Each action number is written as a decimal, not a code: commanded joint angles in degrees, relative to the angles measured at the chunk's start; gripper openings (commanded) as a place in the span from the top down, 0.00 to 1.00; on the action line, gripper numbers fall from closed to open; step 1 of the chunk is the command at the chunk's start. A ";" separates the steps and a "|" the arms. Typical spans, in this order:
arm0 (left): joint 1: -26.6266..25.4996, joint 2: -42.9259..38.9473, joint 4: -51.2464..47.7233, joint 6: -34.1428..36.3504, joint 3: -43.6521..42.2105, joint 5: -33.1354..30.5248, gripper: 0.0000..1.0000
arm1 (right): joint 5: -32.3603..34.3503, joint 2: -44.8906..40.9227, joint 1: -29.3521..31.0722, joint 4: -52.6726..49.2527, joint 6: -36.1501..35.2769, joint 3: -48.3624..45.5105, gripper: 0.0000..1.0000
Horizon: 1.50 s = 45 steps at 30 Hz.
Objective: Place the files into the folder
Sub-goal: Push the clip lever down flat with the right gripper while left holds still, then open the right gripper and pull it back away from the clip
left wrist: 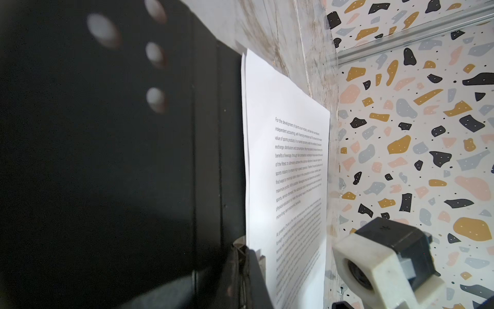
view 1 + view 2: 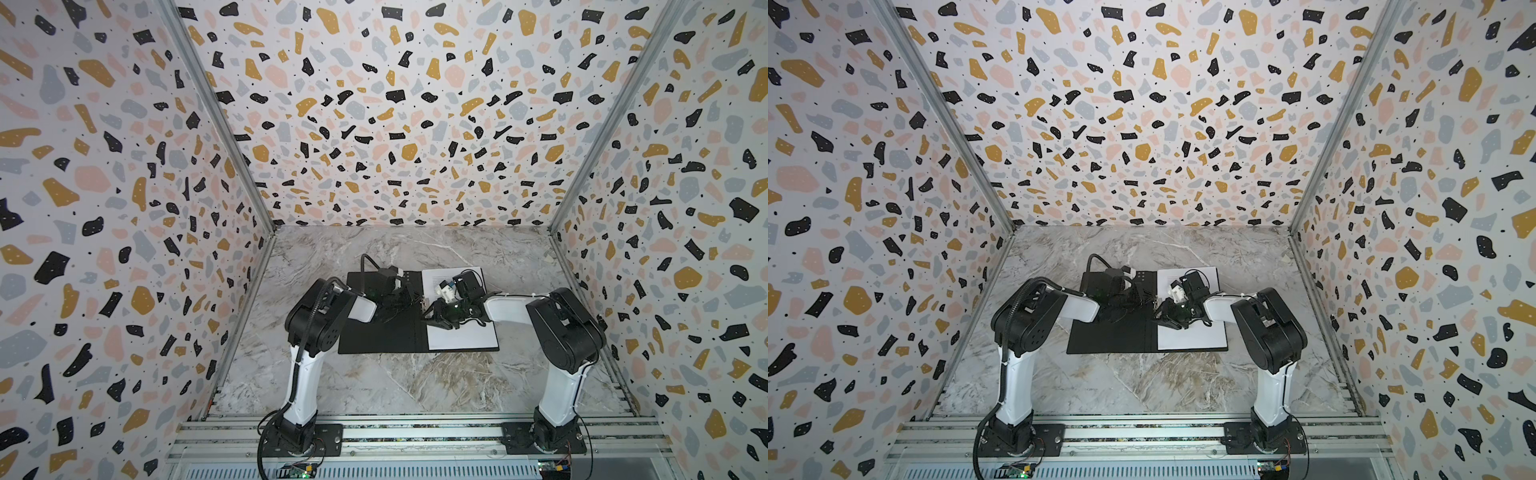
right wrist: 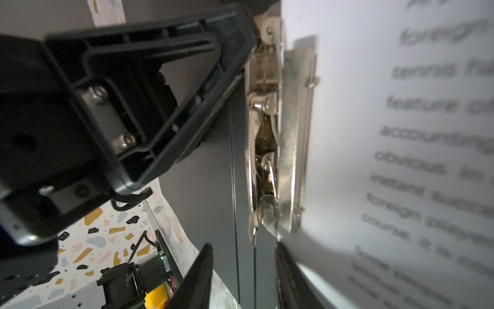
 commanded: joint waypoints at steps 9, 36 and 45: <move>-0.20 1.49 -1.43 0.32 -1.91 -0.29 0.94 | -0.59 -6.57 -0.40 5.03 -1.51 -1.63 0.49; -0.19 0.80 -6.91 3.69 0.67 -0.87 0.42 | 13.25 -24.68 -18.45 2.16 -15.23 -17.92 0.31; -0.15 -0.09 -9.83 5.48 2.08 -2.26 0.00 | 10.15 -27.78 -26.05 1.90 -18.96 -22.88 0.18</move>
